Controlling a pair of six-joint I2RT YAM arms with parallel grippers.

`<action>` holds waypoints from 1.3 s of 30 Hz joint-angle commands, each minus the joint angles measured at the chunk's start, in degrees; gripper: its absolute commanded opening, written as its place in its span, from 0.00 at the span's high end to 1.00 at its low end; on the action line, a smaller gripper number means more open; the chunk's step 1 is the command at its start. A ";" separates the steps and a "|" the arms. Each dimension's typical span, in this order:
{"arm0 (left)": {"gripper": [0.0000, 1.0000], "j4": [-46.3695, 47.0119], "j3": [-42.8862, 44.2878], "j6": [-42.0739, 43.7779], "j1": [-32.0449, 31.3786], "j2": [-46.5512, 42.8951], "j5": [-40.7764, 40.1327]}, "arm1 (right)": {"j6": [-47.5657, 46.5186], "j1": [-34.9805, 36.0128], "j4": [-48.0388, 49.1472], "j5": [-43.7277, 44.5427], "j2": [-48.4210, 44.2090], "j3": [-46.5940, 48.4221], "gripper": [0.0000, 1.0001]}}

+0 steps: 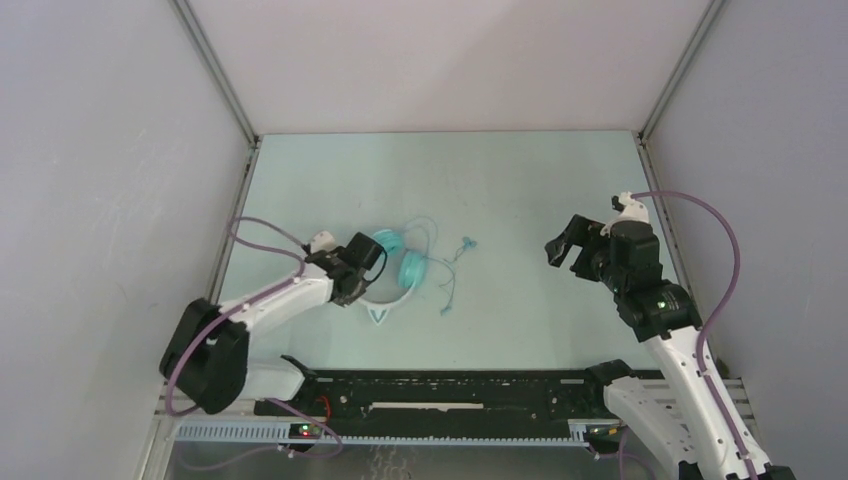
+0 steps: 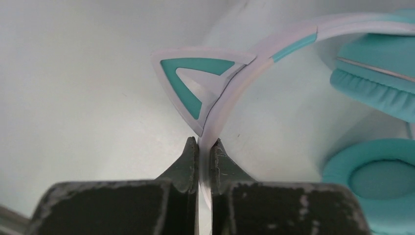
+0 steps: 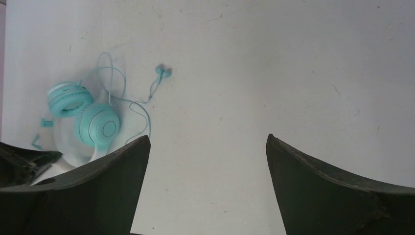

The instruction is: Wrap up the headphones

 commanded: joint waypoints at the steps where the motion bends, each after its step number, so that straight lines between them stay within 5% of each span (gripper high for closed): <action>1: 1.00 -7.33 11.35 17.79 2.45 -11.08 -13.50 | -3.24 0.03 1.31 -3.72 -1.92 0.22 0.02; 7: 1.00 -8.34 25.13 50.44 3.83 -21.76 -11.10 | -5.78 0.02 3.84 -12.24 -2.53 0.84 0.02; 13: 1.00 -11.69 36.23 63.79 3.83 -29.21 -3.73 | -4.41 2.33 11.50 -20.75 -0.97 1.45 0.02; 21: 1.00 -16.30 50.80 62.54 3.83 -32.07 3.66 | -11.47 23.50 28.13 -16.77 9.85 1.32 0.04; 27: 1.00 -22.24 62.41 56.83 3.84 -29.39 3.58 | -21.37 33.35 50.63 -13.94 18.53 -5.48 0.06; 39: 1.00 -27.33 73.35 52.95 3.83 -27.27 7.44 | -23.58 33.42 70.42 -14.67 38.19 -3.10 0.04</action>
